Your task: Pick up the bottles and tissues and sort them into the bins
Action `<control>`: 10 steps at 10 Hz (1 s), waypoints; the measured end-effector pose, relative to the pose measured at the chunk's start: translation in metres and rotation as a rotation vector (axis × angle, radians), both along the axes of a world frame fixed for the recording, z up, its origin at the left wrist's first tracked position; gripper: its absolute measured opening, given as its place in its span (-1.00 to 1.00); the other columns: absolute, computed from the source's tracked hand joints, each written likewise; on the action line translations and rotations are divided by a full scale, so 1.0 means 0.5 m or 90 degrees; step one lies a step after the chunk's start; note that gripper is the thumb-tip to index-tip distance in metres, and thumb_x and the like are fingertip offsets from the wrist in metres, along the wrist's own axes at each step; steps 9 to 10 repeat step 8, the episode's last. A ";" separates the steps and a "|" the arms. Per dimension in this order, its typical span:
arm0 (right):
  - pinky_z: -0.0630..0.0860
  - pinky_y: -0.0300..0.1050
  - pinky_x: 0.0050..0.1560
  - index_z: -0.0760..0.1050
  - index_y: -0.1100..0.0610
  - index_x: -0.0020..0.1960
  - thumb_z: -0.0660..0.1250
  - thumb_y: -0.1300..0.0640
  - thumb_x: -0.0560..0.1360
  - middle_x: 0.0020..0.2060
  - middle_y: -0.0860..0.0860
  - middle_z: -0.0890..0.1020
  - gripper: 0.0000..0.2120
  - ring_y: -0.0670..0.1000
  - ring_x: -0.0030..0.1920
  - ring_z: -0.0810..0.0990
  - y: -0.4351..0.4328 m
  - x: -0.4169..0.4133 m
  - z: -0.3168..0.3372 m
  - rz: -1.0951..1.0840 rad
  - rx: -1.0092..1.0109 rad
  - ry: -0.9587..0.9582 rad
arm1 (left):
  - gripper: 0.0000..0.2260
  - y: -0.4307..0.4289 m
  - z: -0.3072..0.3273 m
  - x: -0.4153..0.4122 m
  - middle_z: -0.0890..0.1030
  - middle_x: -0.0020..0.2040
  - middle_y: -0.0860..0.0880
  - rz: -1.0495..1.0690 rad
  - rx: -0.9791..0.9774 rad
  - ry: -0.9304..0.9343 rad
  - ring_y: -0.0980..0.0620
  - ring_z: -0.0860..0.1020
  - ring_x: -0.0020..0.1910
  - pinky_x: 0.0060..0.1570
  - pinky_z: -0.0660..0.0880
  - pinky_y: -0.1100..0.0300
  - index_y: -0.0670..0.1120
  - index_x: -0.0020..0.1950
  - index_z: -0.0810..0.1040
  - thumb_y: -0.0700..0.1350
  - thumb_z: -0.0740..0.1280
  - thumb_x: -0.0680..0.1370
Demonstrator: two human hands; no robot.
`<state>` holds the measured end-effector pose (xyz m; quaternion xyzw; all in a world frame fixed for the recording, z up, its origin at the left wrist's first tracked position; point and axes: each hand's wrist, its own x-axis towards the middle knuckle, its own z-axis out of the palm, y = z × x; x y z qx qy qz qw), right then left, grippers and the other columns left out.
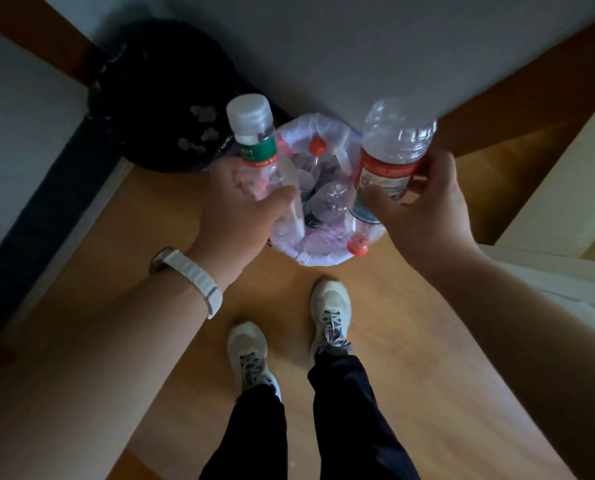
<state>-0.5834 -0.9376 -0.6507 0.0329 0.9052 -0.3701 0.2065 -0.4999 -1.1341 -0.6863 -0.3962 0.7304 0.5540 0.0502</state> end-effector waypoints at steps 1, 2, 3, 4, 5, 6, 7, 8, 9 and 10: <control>0.38 -0.53 -0.19 0.28 -0.03 0.16 0.50 -0.06 0.34 -0.10 -0.29 0.47 -0.47 -0.46 -0.14 0.47 0.009 -0.017 -0.094 -0.038 -0.014 -0.003 | -0.48 0.010 -0.089 -0.034 0.55 -0.01 -0.01 0.007 -0.006 0.010 0.16 0.58 -0.08 -0.05 0.54 0.22 -0.11 0.17 0.38 -0.15 0.56 0.32; 0.44 -0.39 -0.10 0.32 0.02 0.21 0.51 -0.05 0.33 -0.09 -0.27 0.49 -0.43 -0.38 -0.09 0.50 0.023 -0.018 -0.172 -0.062 -0.009 -0.024 | -0.41 0.015 -0.165 -0.048 0.52 0.00 0.06 -0.056 -0.038 0.014 0.15 0.56 -0.04 -0.03 0.52 0.27 -0.11 0.24 0.37 -0.09 0.57 0.32; 0.41 -0.35 -0.10 0.32 0.00 0.26 0.50 -0.08 0.34 -0.08 -0.29 0.49 -0.41 -0.36 -0.07 0.49 0.028 -0.012 -0.227 -0.043 -0.004 -0.060 | -0.50 0.021 -0.228 -0.049 0.50 0.01 0.12 -0.098 -0.065 0.009 0.12 0.55 -0.02 -0.01 0.50 0.27 -0.07 0.21 0.38 -0.09 0.53 0.37; 0.38 -0.37 -0.15 0.33 -0.02 0.26 0.48 -0.08 0.36 -0.09 -0.29 0.50 -0.44 -0.28 -0.07 0.53 0.026 -0.009 -0.254 -0.022 0.015 -0.091 | -0.52 0.022 -0.255 -0.052 0.49 0.01 0.13 -0.121 -0.074 -0.019 0.04 0.56 0.01 -0.04 0.56 0.21 -0.05 0.23 0.41 -0.11 0.52 0.39; 0.48 -0.17 -0.10 0.36 0.00 0.21 0.43 -0.13 0.38 -0.01 -0.13 0.54 -0.51 -0.07 -0.02 0.55 0.023 -0.005 -0.256 -0.012 0.058 -0.101 | -0.48 0.014 -0.244 -0.046 0.48 0.11 0.12 -0.180 -0.100 -0.036 0.14 0.49 0.03 -0.22 0.38 0.54 -0.05 0.35 0.37 -0.13 0.48 0.45; 0.51 -0.06 -0.01 0.34 0.01 0.28 0.42 -0.12 0.40 0.13 -0.06 0.51 -0.46 -0.04 0.06 0.51 0.026 0.002 -0.230 0.014 0.115 -0.085 | -0.51 -0.001 -0.199 -0.032 0.50 0.25 0.07 -0.248 -0.134 -0.020 0.19 0.47 0.11 -0.17 0.34 0.62 -0.04 0.39 0.38 -0.12 0.43 0.49; 0.49 -0.02 0.02 0.31 0.01 0.35 0.40 -0.11 0.43 0.22 -0.03 0.46 -0.43 -0.01 0.12 0.49 0.025 0.005 -0.175 0.055 0.138 -0.038 | -0.56 -0.025 -0.139 -0.014 0.50 0.19 0.08 -0.308 -0.204 0.021 0.15 0.47 0.06 -0.16 0.32 0.58 -0.05 0.38 0.41 -0.09 0.41 0.52; 0.51 0.01 0.05 0.29 -0.02 0.39 0.34 -0.13 0.49 0.27 -0.01 0.45 -0.46 0.04 0.18 0.49 0.011 0.007 -0.101 0.120 0.189 -0.015 | -0.61 -0.052 -0.057 0.001 0.53 0.17 0.05 -0.393 -0.285 0.050 0.05 0.50 0.07 -0.09 0.39 0.43 -0.06 0.34 0.45 -0.07 0.39 0.53; 0.51 0.01 0.05 0.29 -0.02 0.39 0.34 -0.13 0.49 0.27 -0.01 0.45 -0.46 0.04 0.18 0.49 0.011 0.007 -0.101 0.120 0.189 -0.015 | -0.61 -0.052 -0.057 0.001 0.53 0.17 0.05 -0.393 -0.285 0.050 0.05 0.50 0.07 -0.09 0.39 0.43 -0.06 0.34 0.45 -0.07 0.39 0.53; 0.51 0.01 0.05 0.29 -0.02 0.39 0.34 -0.13 0.49 0.27 -0.01 0.45 -0.46 0.04 0.18 0.49 0.011 0.007 -0.101 0.120 0.189 -0.015 | -0.61 -0.052 -0.057 0.001 0.53 0.17 0.05 -0.393 -0.285 0.050 0.05 0.50 0.07 -0.09 0.39 0.43 -0.06 0.34 0.45 -0.07 0.39 0.53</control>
